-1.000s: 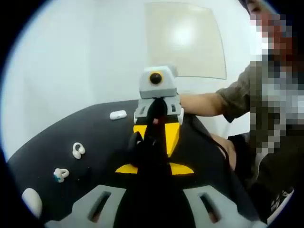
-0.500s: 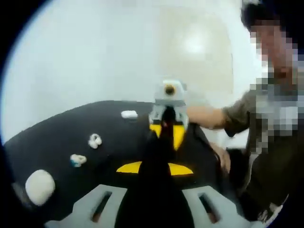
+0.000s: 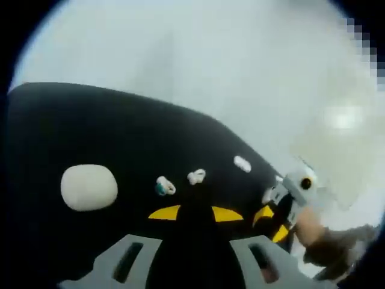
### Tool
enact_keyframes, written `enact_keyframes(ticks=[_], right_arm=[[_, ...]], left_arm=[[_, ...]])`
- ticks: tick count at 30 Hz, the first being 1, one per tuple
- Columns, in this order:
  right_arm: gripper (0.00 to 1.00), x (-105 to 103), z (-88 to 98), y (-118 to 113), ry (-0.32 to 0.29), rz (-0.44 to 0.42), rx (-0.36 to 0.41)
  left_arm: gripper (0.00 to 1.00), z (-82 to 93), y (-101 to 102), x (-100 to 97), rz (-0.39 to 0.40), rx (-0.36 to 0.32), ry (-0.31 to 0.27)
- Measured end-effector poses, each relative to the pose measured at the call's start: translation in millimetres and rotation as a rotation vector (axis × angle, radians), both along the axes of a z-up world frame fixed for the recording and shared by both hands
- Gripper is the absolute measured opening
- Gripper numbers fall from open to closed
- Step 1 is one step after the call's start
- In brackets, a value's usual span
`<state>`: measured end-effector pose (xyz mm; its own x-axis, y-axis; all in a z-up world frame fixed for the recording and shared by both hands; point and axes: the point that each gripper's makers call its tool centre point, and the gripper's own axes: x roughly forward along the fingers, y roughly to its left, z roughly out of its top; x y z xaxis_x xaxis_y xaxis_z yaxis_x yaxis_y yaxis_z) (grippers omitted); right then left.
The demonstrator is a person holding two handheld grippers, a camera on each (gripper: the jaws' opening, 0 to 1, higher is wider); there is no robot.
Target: Pick up three earphones and place each one into its charging case using tactile feedback, ensure that each earphone is properly inserted and securely positioned inside the case.
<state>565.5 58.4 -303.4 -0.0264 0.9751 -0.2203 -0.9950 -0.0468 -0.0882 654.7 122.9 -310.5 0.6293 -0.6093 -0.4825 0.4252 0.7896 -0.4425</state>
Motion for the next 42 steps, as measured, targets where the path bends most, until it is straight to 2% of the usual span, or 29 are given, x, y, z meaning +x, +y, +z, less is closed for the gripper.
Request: enact_keyframes(ticks=[3,6,9,13,19,21,23,24,25,26,27,28,30,33,35,37,39,42], right_arm=[[0.18,1,-0.1,0,-0.023,0.000,0.000],[0.18,2,-0.4,0,-0.041,-0.002,0.000],[0.18,2,-0.2,0,-0.065,0.001,0.000],[0.18,3,0.2,-1,-0.070,0.001,0.000],[0.18,4,0.9,-1,-0.081,0.003,0.001],[0.18,5,1.1,-1,-0.081,0.002,0.002],[0.18,5,1.2,-1,-0.086,0.000,0.003],[0.18,5,1.2,0,-0.086,0.000,0.003],[0.18,5,1.1,0,-0.086,0.001,0.003],[0.18,5,1.2,0,-0.087,0.001,0.003],[0.18,5,1.0,0,-0.088,0.002,0.003],[0.18,5,1.1,0,-0.084,0.002,0.003],[0.18,5,0.9,1,-0.080,0.002,0.004],[0.18,4,0.7,1,-0.080,0.002,0.004],[0.18,4,0.5,1,-0.077,0.002,0.005],[0.18,4,0.4,1,-0.077,0.002,0.005],[0.18,4,0.3,1,-0.075,0.002,0.005],[0.18,4,0.0,1,-0.073,0.001,0.005]], left_arm=[[0.12,-12.9,1,3.6,0.028,0.116,0.030],[0.13,-12.5,-6,7.3,0.035,0.129,0.023],[0.14,-9.8,-9,14.9,0.058,0.109,0.024],[0.10,-14.3,-3,19.1,0.095,0.116,0.058],[0.09,-14.4,-1,27.4,0.120,0.064,0.106],[0.09,-14.2,-1,24.3,0.097,0.091,0.097],[0.09,-13.6,-2,19.0,0.031,0.158,0.066],[0.09,-11.9,-2,16.7,-0.001,0.184,0.044],[0.09,-8.4,-5,14.8,-0.059,0.220,-0.011],[0.09,-7.8,-3,12.6,-0.058,0.231,-0.026],[0.09,-6.3,-3,9.7,-0.069,0.217,-0.026],[0.09,-0.8,-6,7.9,-0.107,0.208,-0.065],[0.09,15.9,-2,9.1,-0.135,0.230,-0.205],[0.09,44.9,-5,-5.1,-0.275,0.302,-0.456],[0.08,62.7,-9,-20.4,-0.368,0.381,-0.618],[0.08,73.3,-10,-35.3,-0.449,0.496,-0.715],[0.08,77.3,-10,-45.1,-0.507,0.601,-0.771],[0.08,83.2,-18,-61.8,-0.596,0.712,-0.898]])
